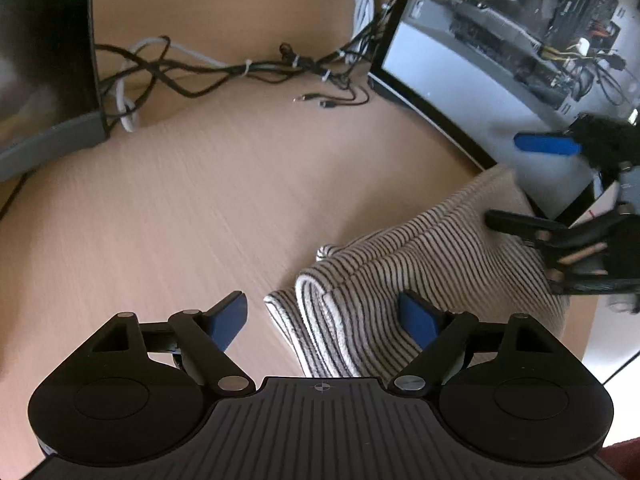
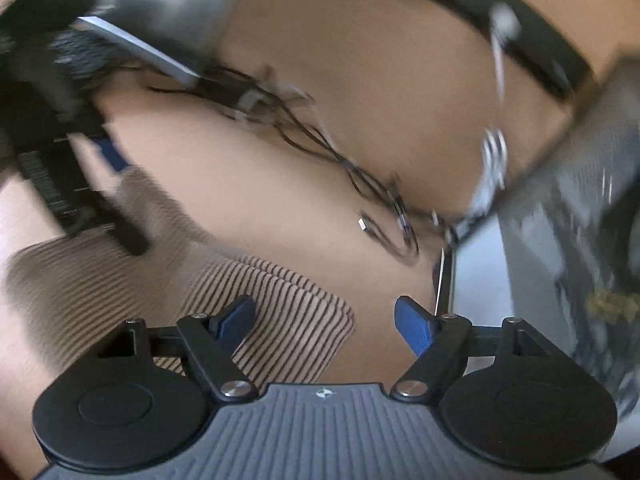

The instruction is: Fold clothes

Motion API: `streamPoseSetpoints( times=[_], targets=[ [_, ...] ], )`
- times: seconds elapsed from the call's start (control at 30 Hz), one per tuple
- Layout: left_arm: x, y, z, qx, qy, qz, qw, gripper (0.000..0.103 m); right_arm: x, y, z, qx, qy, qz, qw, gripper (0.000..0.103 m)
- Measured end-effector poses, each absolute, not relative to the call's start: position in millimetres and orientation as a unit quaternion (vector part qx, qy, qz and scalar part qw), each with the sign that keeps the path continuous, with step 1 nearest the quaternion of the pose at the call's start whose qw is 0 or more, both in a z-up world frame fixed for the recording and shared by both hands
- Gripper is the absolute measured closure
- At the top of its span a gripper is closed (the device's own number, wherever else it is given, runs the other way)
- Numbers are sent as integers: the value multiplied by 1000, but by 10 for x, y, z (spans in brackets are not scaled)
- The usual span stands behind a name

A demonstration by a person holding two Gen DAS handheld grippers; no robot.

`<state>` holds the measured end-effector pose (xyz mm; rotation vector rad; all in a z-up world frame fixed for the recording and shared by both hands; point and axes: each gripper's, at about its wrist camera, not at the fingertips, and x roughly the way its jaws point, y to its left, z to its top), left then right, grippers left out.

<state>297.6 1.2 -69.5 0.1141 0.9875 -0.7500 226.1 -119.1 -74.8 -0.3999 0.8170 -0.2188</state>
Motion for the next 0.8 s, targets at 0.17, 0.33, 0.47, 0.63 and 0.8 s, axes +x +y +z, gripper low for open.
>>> streamPoseSetpoints(
  times=[0.17,0.33,0.47,0.63,0.8],
  targets=[
    [3074,-39,-764,56,471,-347,809,8,2430,-1394,-1048,-156,401,-143,891,26],
    [3072,-3,-781,54,476,-352,805,6,2415,-1650,-786,-20,398,-140,906,23],
    [3068,11,-774,55,475,-351,805,6,2265,-1854,-683,119,381,-178,899,0],
    [3074,12,-742,58,472,-346,809,6,2431,-1676,-967,44,414,-201,887,0],
    [2982,61,-434,72,409,-351,839,8,2424,-1585,-779,12,409,-200,890,0]
  ],
)
